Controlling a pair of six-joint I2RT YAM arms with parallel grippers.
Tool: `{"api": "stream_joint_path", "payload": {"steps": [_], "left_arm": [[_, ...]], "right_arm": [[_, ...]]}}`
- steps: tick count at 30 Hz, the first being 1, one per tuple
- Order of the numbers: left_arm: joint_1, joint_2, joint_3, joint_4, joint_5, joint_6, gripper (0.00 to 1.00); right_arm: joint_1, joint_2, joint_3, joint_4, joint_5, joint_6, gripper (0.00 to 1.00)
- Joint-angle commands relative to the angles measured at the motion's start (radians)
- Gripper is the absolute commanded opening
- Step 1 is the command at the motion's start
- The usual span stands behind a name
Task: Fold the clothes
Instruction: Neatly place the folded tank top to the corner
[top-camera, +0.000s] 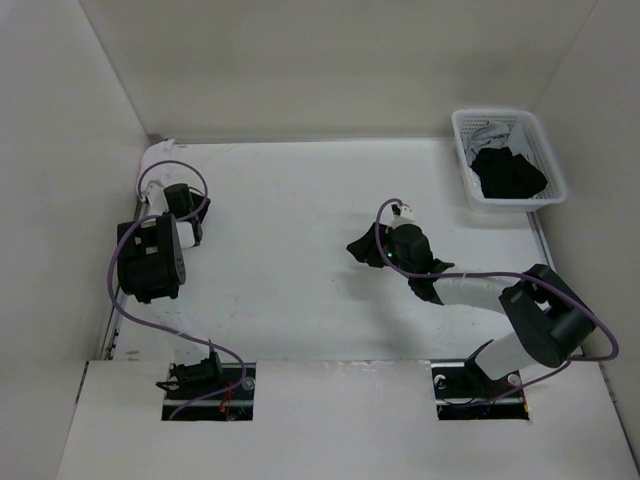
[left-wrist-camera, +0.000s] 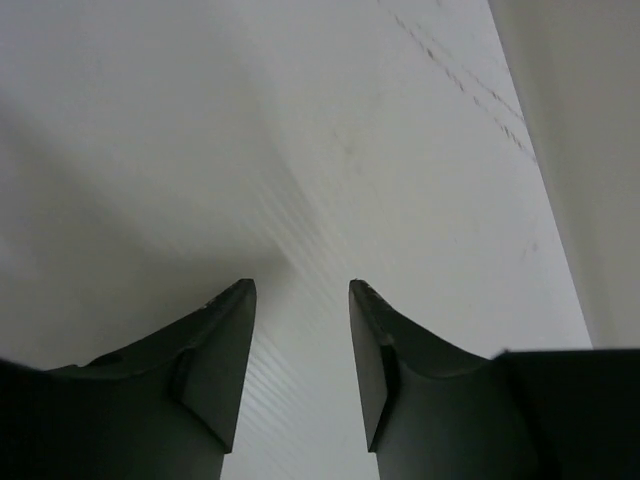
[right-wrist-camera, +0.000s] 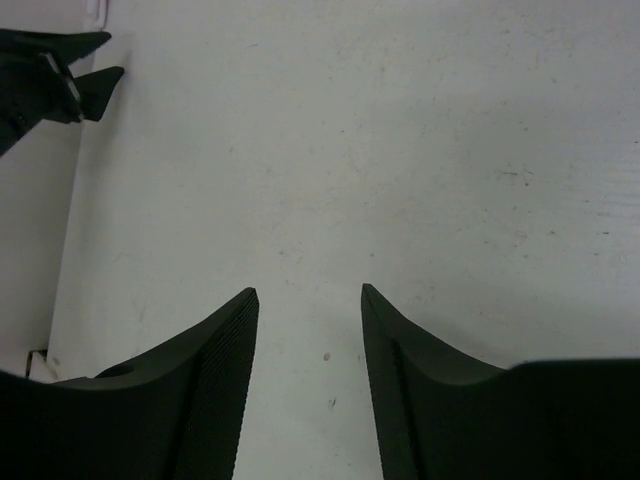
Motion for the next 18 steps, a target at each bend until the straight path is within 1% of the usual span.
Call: {"api": "stream_joint_path", "payload": {"steps": [1, 4, 5, 6, 9, 10, 11, 14, 15, 18], "left_arm": [[-0.108, -0.123, -0.086, 0.133, 0.027, -0.045, 0.37], [-0.253, -0.188, -0.125, 0.127, 0.015, 0.006, 0.39], [-0.312, -0.203, -0.134, 0.119, 0.005, 0.032, 0.41], [-0.373, -0.219, -0.141, 0.107, 0.001, 0.058, 0.45], [-0.537, -0.263, -0.180, 0.076, -0.010, 0.130, 0.55], [-0.582, -0.277, -0.192, 0.070, -0.006, 0.150, 0.58], [-0.623, -0.289, -0.203, 0.056, -0.001, 0.158, 0.60], [-0.728, -0.317, -0.220, 0.004, 0.013, 0.170, 0.65], [-0.761, -0.323, -0.224, -0.004, 0.024, 0.173, 0.65], [-0.850, -0.354, -0.238, 0.001, 0.047, 0.175, 0.65]], "right_arm": [[0.008, 0.003, 0.039, 0.022, -0.004, -0.011, 0.44], [0.008, -0.012, 0.034, 0.022, 0.004, -0.025, 0.22], [0.008, -0.020, 0.032, 0.020, 0.012, -0.033, 0.18], [0.008, -0.029, 0.028, 0.020, 0.022, -0.040, 0.15], [0.010, -0.072, 0.008, 0.019, 0.084, -0.068, 0.15], [0.010, -0.089, 0.000, 0.019, 0.107, -0.082, 0.17], [0.010, -0.104, -0.007, 0.019, 0.130, -0.092, 0.23], [0.008, -0.146, -0.030, 0.020, 0.191, -0.100, 0.43], [-0.001, -0.158, -0.035, 0.020, 0.203, -0.102, 0.50], [-0.038, -0.192, -0.044, 0.019, 0.222, -0.092, 0.61]]}}
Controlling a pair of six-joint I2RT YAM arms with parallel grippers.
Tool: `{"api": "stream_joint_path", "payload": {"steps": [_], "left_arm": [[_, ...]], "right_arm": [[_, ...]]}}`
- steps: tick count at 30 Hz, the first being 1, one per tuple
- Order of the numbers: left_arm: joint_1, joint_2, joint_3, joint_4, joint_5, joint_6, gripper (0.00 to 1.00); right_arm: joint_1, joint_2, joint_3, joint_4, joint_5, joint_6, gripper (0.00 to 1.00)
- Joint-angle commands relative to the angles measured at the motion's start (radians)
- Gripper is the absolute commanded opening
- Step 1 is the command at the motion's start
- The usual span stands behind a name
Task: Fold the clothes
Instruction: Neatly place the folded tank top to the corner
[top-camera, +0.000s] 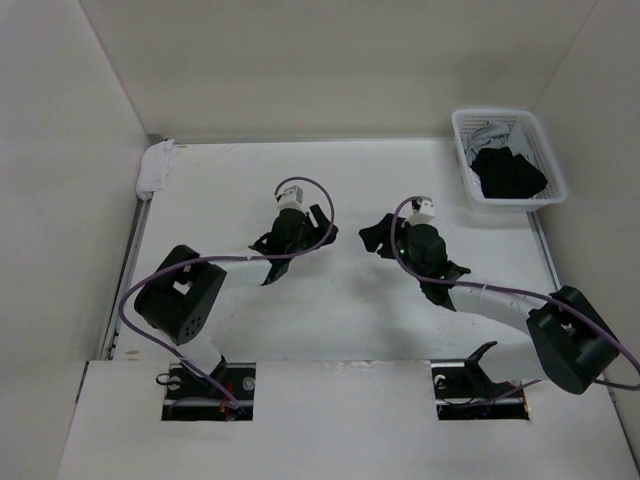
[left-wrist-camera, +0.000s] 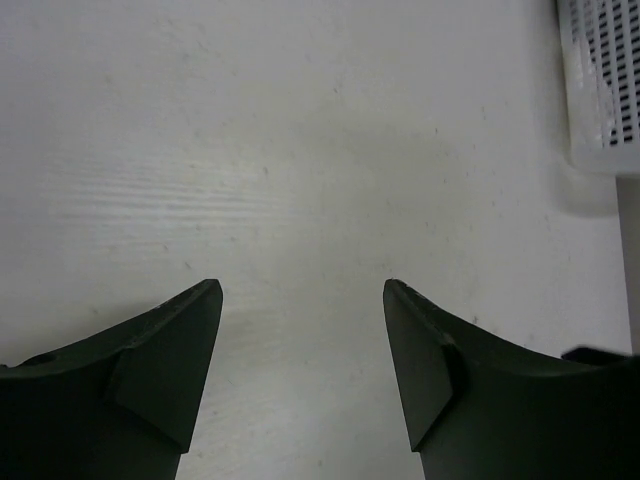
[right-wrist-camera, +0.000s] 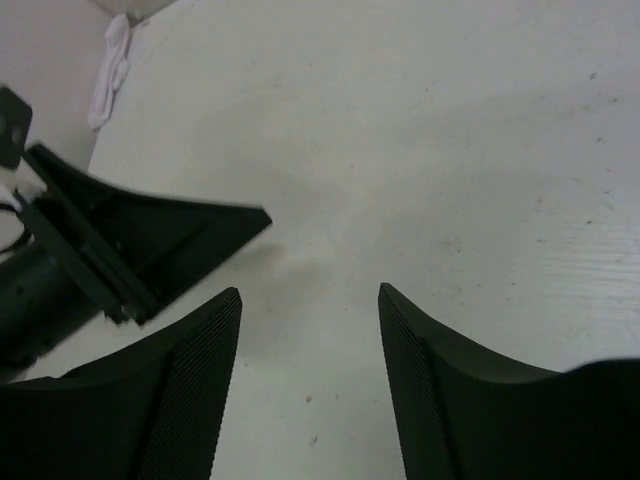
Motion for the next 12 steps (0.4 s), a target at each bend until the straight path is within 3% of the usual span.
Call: {"api": "stream_joint_path", "payload": {"steps": [1, 4, 7, 12], "left_arm": [[-0.083, -0.075, -0.018, 0.000, 0.021, 0.042, 0.65], [-0.161, -0.109, -0.009, 0.000, 0.018, 0.094, 0.65], [-0.215, -0.141, -0.008, 0.005, 0.018, 0.141, 0.65], [-0.252, -0.169, -0.031, 0.013, 0.014, 0.152, 0.66]], "right_arm": [[-0.036, -0.051, -0.016, 0.034, 0.067, -0.011, 0.63], [-0.071, -0.083, 0.001, -0.001, 0.067, -0.002, 0.65], [-0.096, -0.101, 0.056, -0.082, 0.082, -0.012, 0.56], [-0.128, -0.104, 0.165, -0.197, 0.137, -0.043, 0.28]]}}
